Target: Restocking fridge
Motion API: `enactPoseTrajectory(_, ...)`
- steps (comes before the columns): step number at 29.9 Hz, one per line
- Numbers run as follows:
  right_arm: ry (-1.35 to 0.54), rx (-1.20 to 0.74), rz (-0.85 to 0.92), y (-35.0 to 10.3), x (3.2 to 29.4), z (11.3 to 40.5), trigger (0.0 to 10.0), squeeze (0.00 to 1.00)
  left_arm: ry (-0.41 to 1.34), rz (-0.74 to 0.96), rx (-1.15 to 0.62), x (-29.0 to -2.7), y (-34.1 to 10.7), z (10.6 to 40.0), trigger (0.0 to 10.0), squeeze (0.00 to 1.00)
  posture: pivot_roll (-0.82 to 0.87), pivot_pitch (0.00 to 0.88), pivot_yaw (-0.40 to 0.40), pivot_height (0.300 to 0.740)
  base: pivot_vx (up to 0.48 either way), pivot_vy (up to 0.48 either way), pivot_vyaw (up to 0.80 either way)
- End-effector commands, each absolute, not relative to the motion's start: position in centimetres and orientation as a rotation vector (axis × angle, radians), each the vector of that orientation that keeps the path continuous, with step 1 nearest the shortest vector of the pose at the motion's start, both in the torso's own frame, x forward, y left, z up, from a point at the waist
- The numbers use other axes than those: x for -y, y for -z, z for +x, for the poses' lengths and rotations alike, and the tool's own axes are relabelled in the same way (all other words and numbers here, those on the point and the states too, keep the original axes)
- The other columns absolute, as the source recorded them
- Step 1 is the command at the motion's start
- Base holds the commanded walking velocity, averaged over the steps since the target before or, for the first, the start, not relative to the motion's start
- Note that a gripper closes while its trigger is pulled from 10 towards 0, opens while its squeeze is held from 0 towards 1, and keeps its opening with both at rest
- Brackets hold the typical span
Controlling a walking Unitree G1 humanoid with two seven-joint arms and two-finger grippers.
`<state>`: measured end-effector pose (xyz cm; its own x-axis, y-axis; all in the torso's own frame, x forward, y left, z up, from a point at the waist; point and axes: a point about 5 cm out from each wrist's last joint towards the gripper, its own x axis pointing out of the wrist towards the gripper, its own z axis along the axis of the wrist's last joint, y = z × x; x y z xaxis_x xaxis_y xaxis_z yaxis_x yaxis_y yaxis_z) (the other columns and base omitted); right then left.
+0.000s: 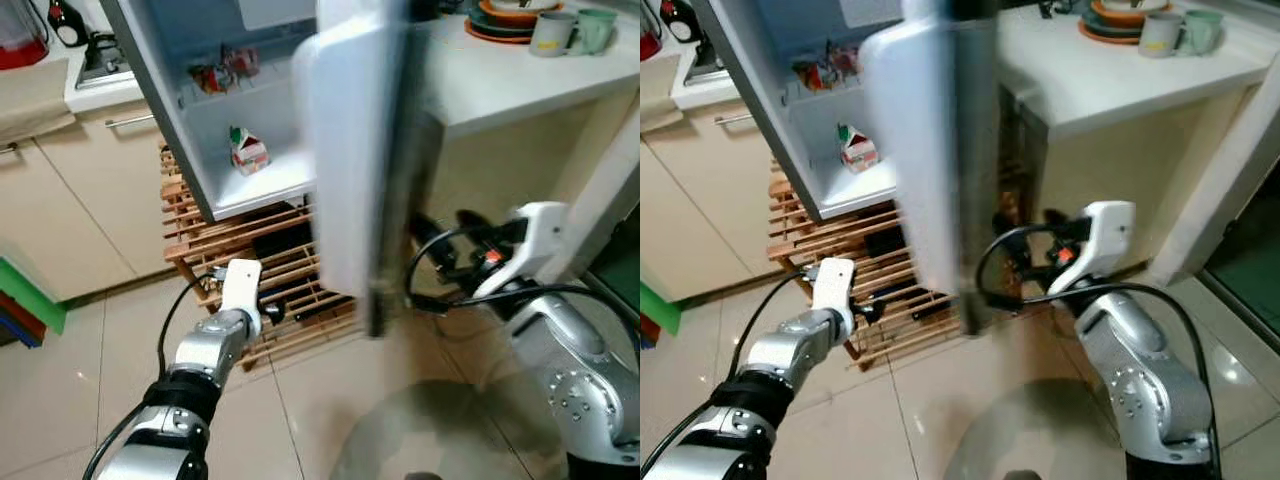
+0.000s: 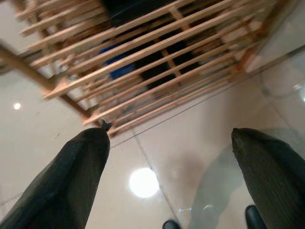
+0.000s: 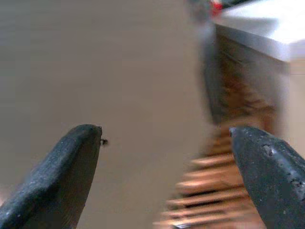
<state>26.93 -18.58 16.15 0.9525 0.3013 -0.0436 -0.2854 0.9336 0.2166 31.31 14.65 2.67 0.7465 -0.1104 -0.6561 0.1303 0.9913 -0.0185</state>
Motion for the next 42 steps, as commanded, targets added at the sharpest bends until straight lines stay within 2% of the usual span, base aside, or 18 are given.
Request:
enactPoseTrajectory(1, -0.235, -0.102, 0.145, -15.8, 19.8, 27.3, 10.0, 0.02, 0.067, 0.021, -0.790, -16.1, -1.7, 30.5, 10.0, 0.00, -0.21, 0.000, 0.119, 0.740, 0.000, 0.000, 0.00)
enactPoseTrajectory(6, -0.236, -0.142, 0.140, -15.5, 19.9, 27.3, 10.0, 0.02, -0.019, -0.040, -0.836, -17.6, -0.8, 29.8, 10.0, 0.00, -0.20, 0.000, 0.111, 0.740, 0.000, 0.000, 0.00)
enactPoseTrajectory(11, -0.220, -0.141, 0.124, -15.1, 19.7, 27.6, 10.0, 0.02, -0.035, -0.047, -0.800, -17.7, -1.0, 30.0, 10.0, 0.00, -0.20, 0.000, 0.108, 0.740, 0.000, 0.000, 0.00)
enactPoseTrajectory(13, -0.082, -0.098, 0.053, -15.3, 21.0, 28.1, 10.0, 0.02, -0.006, -0.025, -0.721, -17.3, -2.0, 30.7, 10.0, 0.00, -0.19, 0.000, 0.109, 0.740, 0.000, 0.000, 0.00)
enactPoseTrajectory(14, -0.082, -0.098, 0.053, -15.3, 21.0, 28.1, 10.0, 0.02, -0.006, -0.025, -0.721, -17.3, -2.0, 30.7, 10.0, 0.00, -0.19, 0.000, 0.109, 0.740, 0.000, 0.000, 0.00)
enactPoseTrajectory(16, 0.080, -0.044, -0.037, -15.7, 22.8, 28.3, 10.0, 0.01, 0.095, -0.047, -0.623, -15.8, -3.5, 31.7, 10.0, 0.00, -0.19, 0.000, 0.108, 0.740, 0.000, 0.000, 0.00)
enactPoseTrajectory(18, 0.228, -0.018, -0.106, -15.8, 24.3, 28.1, 10.0, 0.01, 0.235, 0.035, -0.412, -13.9, -6.5, 32.8, 10.0, 0.00, -0.19, 0.000, 0.107, 0.740, 0.000, 0.000, 0.00)
enactPoseTrajectory(20, 0.277, -0.007, -0.124, -15.5, 24.4, 27.9, 10.0, 0.02, 0.347, 0.082, -0.225, -12.0, -9.3, 33.2, 10.0, 0.00, -0.19, 0.000, 0.105, 0.740, 0.000, 0.000, 0.00)
enactPoseTrajectory(21, 0.277, -0.007, -0.124, -15.5, 24.4, 27.9, 10.0, 0.02, 0.347, 0.082, -0.225, -12.0, -9.3, 33.2, 10.0, 0.00, -0.19, 0.000, 0.105, 0.740, 0.000, 0.000, 0.00)
enactPoseTrajectory(22, 0.289, 0.014, -0.151, -15.3, 24.0, 27.7, 10.0, 0.02, 0.421, 0.061, -0.098, -10.6, -11.5, 33.1, 10.0, 0.00, -0.19, 0.000, 0.103, 0.740, 0.000, 0.000, 0.00)
enactPoseTrajectory(25, 0.310, 0.022, -0.178, -14.9, 23.7, 27.6, 10.0, 0.03, 0.507, 0.049, 0.021, -9.0, -13.9, 32.8, 10.0, 0.00, -0.19, 0.000, 0.101, 0.740, 0.000, 0.000, -0.26)
enactPoseTrajectory(33, 0.352, 0.040, -0.195, -14.2, 23.6, 27.5, 10.0, 0.04, 0.536, 0.014, 0.080, -8.4, -15.2, 32.9, 10.0, 0.00, -0.20, 0.000, 0.104, 0.740, 0.358, 0.000, -0.76)
enactPoseTrajectory(35, 0.380, 0.060, -0.218, -14.1, 23.9, 27.2, 10.0, 0.04, 0.527, -0.026, 0.062, -8.8, -14.9, 32.9, 10.0, 0.00, -0.20, 0.000, 0.107, 0.740, 0.480, 0.000, -0.74)
enactPoseTrajectory(39, 0.405, 0.041, -0.220, -13.0, 24.3, 26.6, 10.0, 0.07, 0.535, -0.239, -0.005, -9.5, -13.4, 32.7, 10.0, 0.00, -0.20, 0.000, 0.104, 0.740, 0.480, 0.000, -0.74)
enactPoseTrajectory(42, 0.391, 0.034, -0.221, -12.6, 24.1, 26.4, 10.0, 0.07, 0.540, -0.209, -0.032, -9.7, -12.3, 32.4, 10.0, 0.00, -0.21, 0.000, 0.098, 0.740, 0.480, 0.000, -0.74)
